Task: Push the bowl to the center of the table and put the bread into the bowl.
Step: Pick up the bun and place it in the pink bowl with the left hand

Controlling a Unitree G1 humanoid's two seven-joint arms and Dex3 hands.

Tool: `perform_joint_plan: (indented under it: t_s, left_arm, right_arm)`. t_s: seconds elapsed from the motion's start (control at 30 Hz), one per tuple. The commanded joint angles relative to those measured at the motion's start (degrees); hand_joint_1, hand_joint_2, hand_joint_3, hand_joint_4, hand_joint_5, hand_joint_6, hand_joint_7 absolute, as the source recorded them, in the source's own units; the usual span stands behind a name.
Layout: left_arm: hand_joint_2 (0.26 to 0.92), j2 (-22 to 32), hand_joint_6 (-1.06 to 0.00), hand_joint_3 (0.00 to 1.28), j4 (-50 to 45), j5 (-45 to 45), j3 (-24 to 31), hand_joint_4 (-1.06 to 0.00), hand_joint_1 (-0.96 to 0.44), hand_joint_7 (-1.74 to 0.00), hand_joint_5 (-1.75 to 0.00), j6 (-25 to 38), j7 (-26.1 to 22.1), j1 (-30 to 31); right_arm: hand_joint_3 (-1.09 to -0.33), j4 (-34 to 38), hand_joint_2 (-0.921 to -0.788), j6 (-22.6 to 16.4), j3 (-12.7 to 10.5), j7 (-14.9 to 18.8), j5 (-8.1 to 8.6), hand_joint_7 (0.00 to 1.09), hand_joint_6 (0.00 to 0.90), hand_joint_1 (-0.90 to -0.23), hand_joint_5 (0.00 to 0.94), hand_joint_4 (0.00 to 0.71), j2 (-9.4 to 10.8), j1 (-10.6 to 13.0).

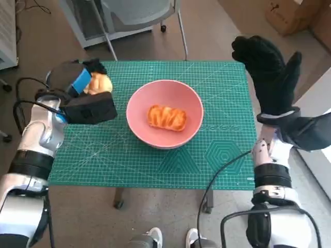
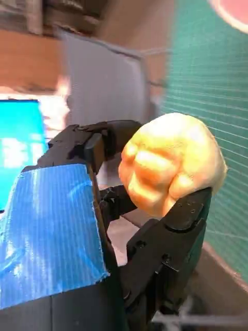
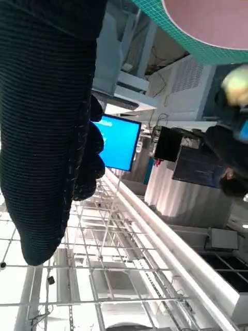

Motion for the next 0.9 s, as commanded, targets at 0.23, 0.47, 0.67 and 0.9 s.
perform_joint_plan:
  t_s: [0.23,0.47,0.67,0.9]
  left_arm:
    - [0.92,-0.9,-0.65,0.04,-24.1,-3.7,9.4,-0.73,0.0,-1.16,-1.11,5.7,-2.2,6.5]
    - [0.92,-3.9,-0.65,0.03,-31.8,-4.8,10.4,-0.75,0.0,-1.13,-1.1,6.3,-3.6,7.6]
    - [0.918,-6.2,-0.67,0.01,-34.6,-5.2,8.8,-0.78,0.0,-1.1,-1.08,4.5,-6.0,7.4]
    - [0.918,-9.8,-0.68,0.01,-33.1,-7.1,6.9,-0.78,0.0,-1.09,-1.08,2.6,-8.9,6.3]
  right_arm:
    - [-0.622,-0.8,-0.921,1.5,0.3,0.4,0.3,0.0,0.399,-0.679,0.002,0.269,0.8,1.1]
    - [-0.622,-1.5,-0.921,1.8,0.3,0.6,0.45,0.0,0.402,-0.676,0.0,0.266,0.8,1.4]
    - [-0.622,-2.0,-0.921,1.6,0.4,0.6,0.33,0.0,0.404,-0.675,0.001,0.269,0.9,1.6]
    - [-0.627,-2.1,-0.921,1.4,0.3,0.7,0.25,0.0,0.404,-0.666,0.0,0.266,0.6,1.7]
